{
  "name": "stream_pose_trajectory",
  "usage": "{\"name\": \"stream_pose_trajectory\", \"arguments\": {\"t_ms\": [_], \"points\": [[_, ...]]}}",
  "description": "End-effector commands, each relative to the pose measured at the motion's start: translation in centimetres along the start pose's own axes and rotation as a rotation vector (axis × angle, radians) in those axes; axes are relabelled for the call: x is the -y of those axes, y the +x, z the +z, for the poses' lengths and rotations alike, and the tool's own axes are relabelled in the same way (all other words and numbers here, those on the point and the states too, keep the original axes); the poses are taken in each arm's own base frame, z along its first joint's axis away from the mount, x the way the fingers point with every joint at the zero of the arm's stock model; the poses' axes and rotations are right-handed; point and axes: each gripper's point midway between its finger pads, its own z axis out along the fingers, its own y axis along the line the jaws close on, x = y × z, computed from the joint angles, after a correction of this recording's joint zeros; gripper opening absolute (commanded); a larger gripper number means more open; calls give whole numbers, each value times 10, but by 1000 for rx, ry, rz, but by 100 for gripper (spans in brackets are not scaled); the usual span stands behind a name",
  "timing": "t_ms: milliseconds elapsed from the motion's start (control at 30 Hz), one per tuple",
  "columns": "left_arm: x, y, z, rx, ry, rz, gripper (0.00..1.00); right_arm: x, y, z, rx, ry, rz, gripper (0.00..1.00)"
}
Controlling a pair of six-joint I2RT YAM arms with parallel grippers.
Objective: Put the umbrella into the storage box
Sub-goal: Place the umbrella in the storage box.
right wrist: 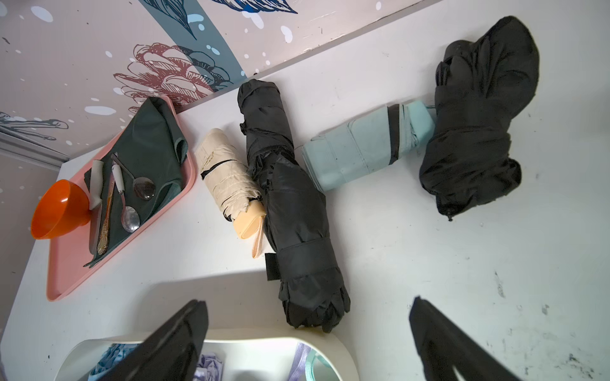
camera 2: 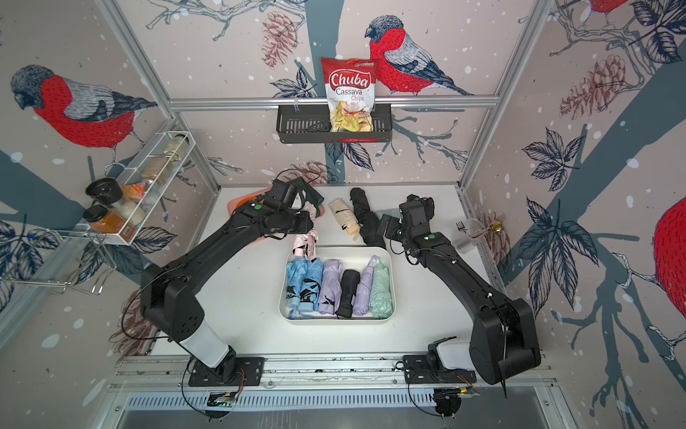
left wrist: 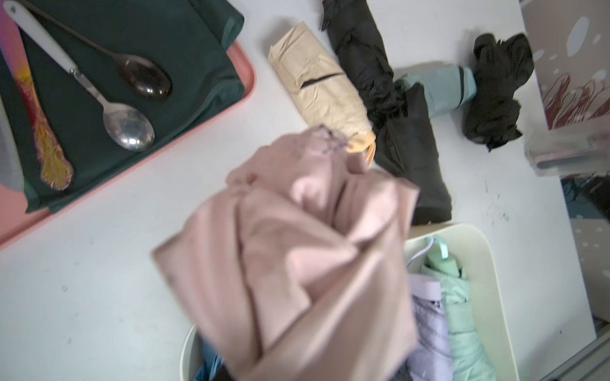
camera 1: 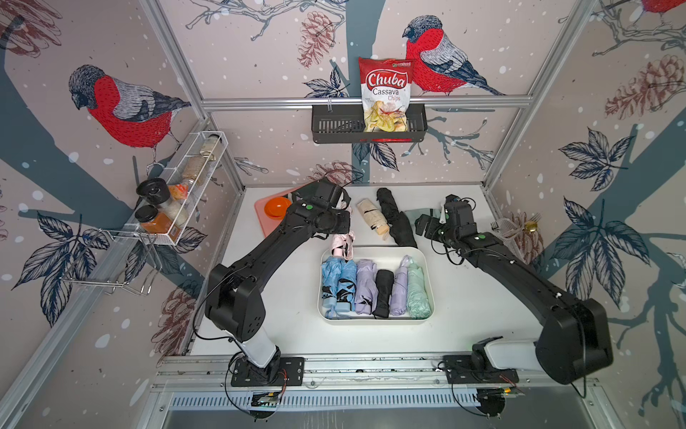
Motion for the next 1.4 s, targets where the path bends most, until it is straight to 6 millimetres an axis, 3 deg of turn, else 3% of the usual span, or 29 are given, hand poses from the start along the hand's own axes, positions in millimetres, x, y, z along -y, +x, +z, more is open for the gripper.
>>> {"name": "stream_pose_trajectory", "arguments": {"t_ms": [0,233,367,567,800,1100,1367], "points": [[-8,31,-8,-55,-30,12,3,-1,1,-3,10,10,28,100],[-20,72,-21,-87,-153,-17,3,-6,9,-6,11,3,37,100],[-9,90,-14,-98,-155,-32,4,-7,13,-7,9,-6,37,100],[-22,117,-1,-146,-303,-22,4,-10,14,-11,12,-22,30,100],[-26,127,2,-156,-420,-5,4,-11,18,-15,19,-37,30,100],[-50,137,3,-181,-594,14,4,-11,21,-14,7,-42,28,100],[-43,141,14,-205,-578,56,5,-11,22,-11,-1,-40,27,100]]}}
